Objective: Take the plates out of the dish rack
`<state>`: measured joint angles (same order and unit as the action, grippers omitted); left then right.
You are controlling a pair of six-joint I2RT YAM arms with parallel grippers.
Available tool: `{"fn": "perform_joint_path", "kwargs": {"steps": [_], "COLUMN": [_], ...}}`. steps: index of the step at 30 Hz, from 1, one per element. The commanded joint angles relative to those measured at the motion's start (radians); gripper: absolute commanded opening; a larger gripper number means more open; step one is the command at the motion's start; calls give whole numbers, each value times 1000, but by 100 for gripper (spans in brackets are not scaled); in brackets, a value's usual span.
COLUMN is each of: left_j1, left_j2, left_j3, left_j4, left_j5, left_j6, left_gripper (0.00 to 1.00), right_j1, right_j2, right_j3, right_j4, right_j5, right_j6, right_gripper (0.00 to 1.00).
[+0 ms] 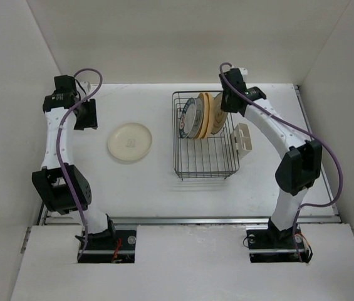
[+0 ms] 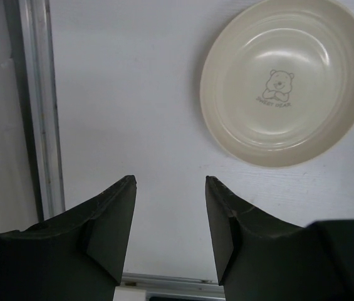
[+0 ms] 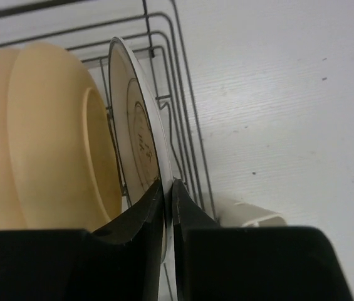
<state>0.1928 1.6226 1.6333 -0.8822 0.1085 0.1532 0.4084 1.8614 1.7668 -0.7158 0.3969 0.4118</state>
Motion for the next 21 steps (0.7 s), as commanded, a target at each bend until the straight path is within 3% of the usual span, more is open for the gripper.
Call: {"fn": "perform_joint_path", "kwargs": {"steps": [1, 13, 17, 20, 21], "left_j1": [4, 4, 4, 13, 13], "left_j2": [-55, -113, -135, -144, -154], "left_j3": [-26, -26, -26, -35, -44], "left_j4": [-44, -64, -64, -64, -64], "left_j5": [-85, -145, -168, -191, -191], "left_j6": [40, 32, 23, 11, 0], "left_gripper": [45, 45, 45, 47, 48], "right_j1": [7, 27, 95, 180, 228], "right_j2": [-80, -148, -215, -277, -290], "right_j3": [157, 328, 338, 264, 194], "right_j4": [-22, -139, -84, 8, 82], "right_j5": [207, 450, 375, 228, 106], "right_j6": [-44, -108, -151, -151, -151], "right_gripper": [0, 0, 0, 0, 0]}}
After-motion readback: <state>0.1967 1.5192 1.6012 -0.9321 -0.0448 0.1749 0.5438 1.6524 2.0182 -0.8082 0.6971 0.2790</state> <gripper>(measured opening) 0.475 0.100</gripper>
